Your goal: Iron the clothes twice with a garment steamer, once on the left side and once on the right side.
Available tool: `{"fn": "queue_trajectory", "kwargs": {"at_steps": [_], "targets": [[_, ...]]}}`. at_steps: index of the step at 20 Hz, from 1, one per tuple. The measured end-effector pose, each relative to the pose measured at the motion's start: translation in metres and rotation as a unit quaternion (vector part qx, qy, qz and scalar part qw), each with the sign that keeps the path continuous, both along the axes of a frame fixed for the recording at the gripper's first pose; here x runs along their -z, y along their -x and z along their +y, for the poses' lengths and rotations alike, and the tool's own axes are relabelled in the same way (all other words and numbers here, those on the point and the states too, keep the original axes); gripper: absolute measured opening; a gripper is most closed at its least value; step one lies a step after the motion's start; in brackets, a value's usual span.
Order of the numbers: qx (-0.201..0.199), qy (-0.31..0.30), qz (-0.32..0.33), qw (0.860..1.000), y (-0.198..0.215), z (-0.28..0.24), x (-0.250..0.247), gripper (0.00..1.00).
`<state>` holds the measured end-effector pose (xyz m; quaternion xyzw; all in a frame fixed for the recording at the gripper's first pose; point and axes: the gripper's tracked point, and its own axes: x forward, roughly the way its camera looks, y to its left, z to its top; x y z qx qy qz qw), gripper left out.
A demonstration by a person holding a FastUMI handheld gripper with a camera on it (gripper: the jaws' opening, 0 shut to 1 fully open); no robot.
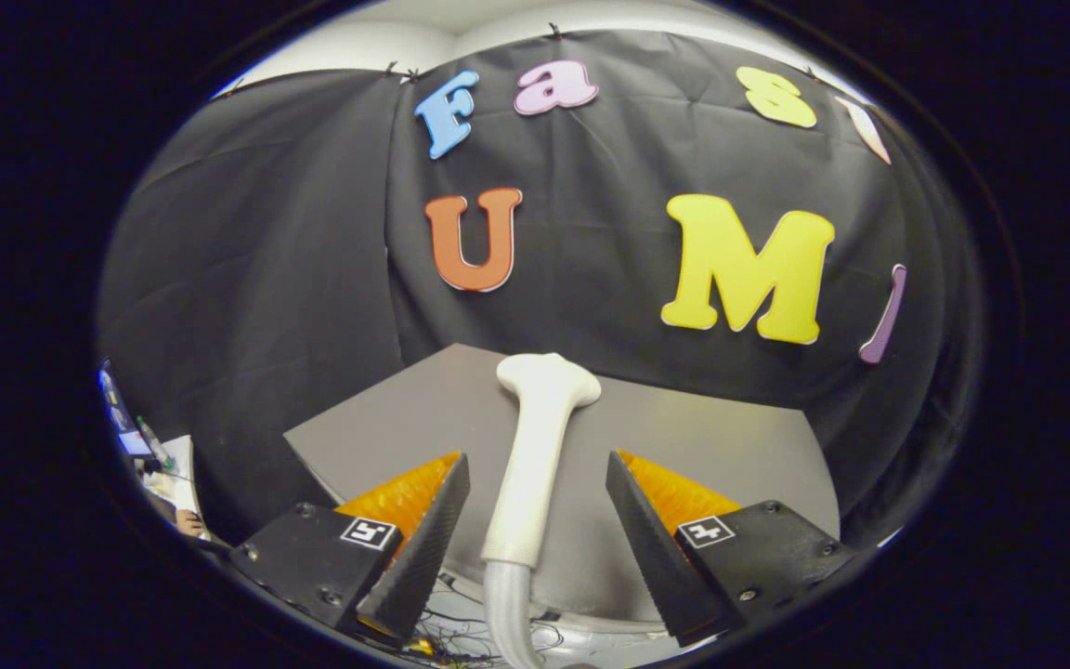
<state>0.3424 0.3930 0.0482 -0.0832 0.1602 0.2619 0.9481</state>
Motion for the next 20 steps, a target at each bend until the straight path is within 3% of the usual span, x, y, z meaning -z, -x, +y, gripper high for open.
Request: {"fn": "queue_trajectory", "kwargs": {"at_steps": [4, 7, 9, 10, 15, 18, 20], "targets": [[0.011, 0.017, 0.033, 0.999, -0.019, 0.012, 0.02, 0.93], [0.01, 0.035, 0.094, 0.995, -0.016, 0.018, 0.046, 0.88], [0.013, 0.039, 0.085, 0.996, -0.019, 0.019, 0.041, 0.84], [0.016, 0.037, 0.081, 0.996, -0.021, 0.021, 0.04, 0.77], [0.017, 0.025, 0.103, 0.994, -0.021, 0.021, 0.038, 0.75], [0.019, 0.011, 0.128, 0.992, -0.02, 0.026, 0.036, 0.46], [0.017, 0.014, 0.127, 0.992, -0.02, 0.024, 0.034, 0.43]]}}
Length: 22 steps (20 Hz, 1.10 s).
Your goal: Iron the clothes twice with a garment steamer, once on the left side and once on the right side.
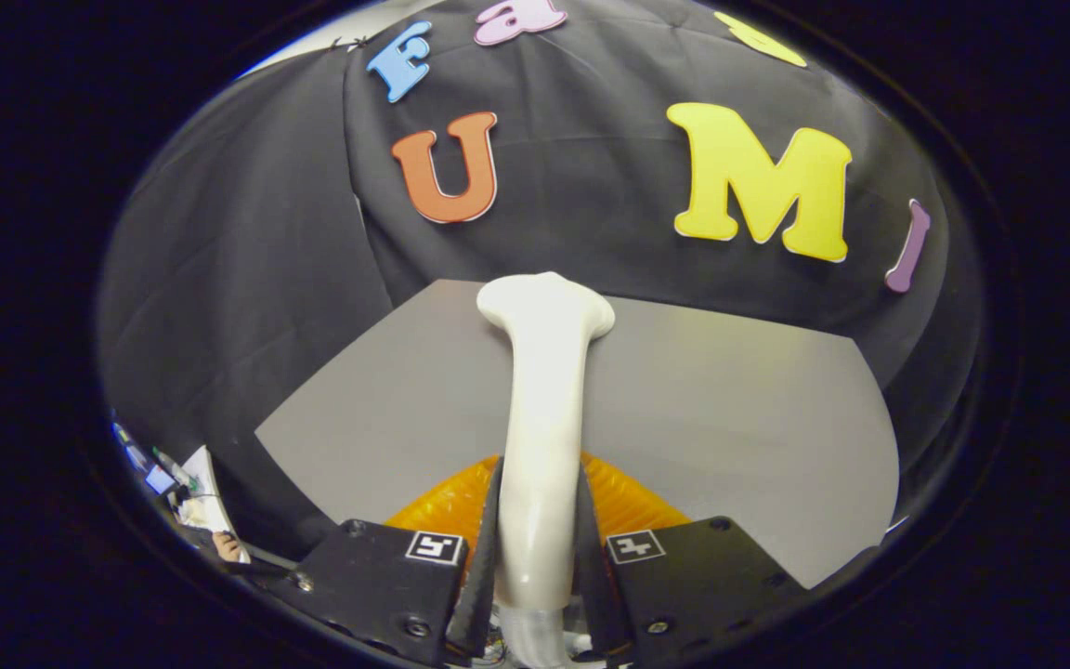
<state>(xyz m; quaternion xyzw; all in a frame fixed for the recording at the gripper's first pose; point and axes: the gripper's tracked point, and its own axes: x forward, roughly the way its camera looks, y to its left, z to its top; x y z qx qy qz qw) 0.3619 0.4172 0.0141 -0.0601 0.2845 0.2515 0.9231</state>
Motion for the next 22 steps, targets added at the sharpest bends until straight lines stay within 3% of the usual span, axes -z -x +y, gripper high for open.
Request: {"fn": "queue_trajectory", "kwargs": {"at_steps": [4, 12, 22], "targets": [[0.001, -0.008, -0.001, 1.0, 0.006, -0.003, 0.0, 0.38], [0.008, -0.042, -0.037, 0.998, 0.056, -0.051, -0.033, 0.38], [0.052, -0.11, -0.1, 0.987, 0.15, -0.199, -0.103, 0.38]]}}
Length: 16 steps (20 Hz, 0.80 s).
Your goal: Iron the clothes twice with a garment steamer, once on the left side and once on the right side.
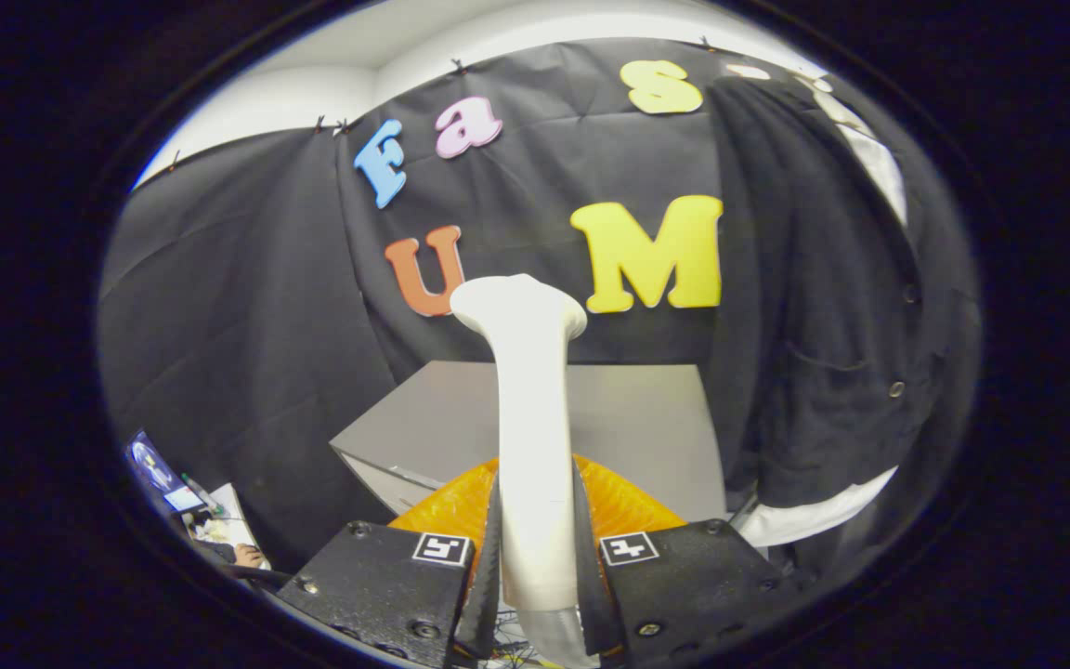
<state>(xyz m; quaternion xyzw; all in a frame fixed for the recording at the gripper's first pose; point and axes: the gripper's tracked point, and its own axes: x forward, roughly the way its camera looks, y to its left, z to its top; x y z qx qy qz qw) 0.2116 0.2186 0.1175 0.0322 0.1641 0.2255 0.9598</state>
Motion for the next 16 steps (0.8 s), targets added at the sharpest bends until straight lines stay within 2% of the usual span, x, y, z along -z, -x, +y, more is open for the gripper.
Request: {"fn": "queue_trajectory", "kwargs": {"at_steps": [3, 8, 12, 16], "targets": [[0.038, -0.018, -0.023, 0.999, 0.015, -0.06, -0.024, 0.38], [0.108, -0.05, -0.083, 0.989, 0.029, -0.158, -0.069, 0.38], [0.173, -0.061, -0.136, 0.973, 0.022, -0.236, -0.111, 0.38], [0.202, -0.049, -0.186, 0.96, 0.005, -0.273, -0.147, 0.38]]}}
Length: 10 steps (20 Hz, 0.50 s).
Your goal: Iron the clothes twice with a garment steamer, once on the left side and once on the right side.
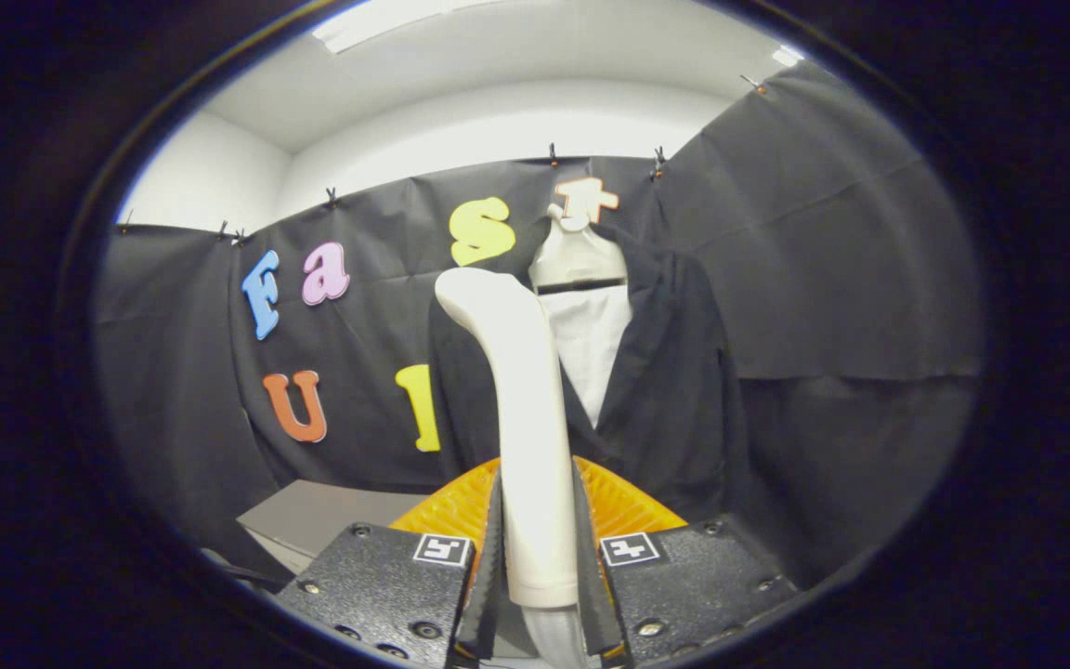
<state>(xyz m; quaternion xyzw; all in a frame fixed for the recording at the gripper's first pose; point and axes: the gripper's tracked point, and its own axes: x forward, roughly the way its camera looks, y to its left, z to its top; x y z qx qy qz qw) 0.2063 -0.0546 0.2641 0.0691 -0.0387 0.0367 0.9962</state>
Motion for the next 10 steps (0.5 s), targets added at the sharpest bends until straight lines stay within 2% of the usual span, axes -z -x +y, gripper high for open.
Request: {"fn": "queue_trajectory", "kwargs": {"at_steps": [5, 10], "targets": [[0.019, 0.006, -0.045, 0.999, -0.036, -0.002, -0.035, 0.38], [0.056, 0.041, -0.053, 0.996, -0.08, 0.015, -0.03, 0.38]]}}
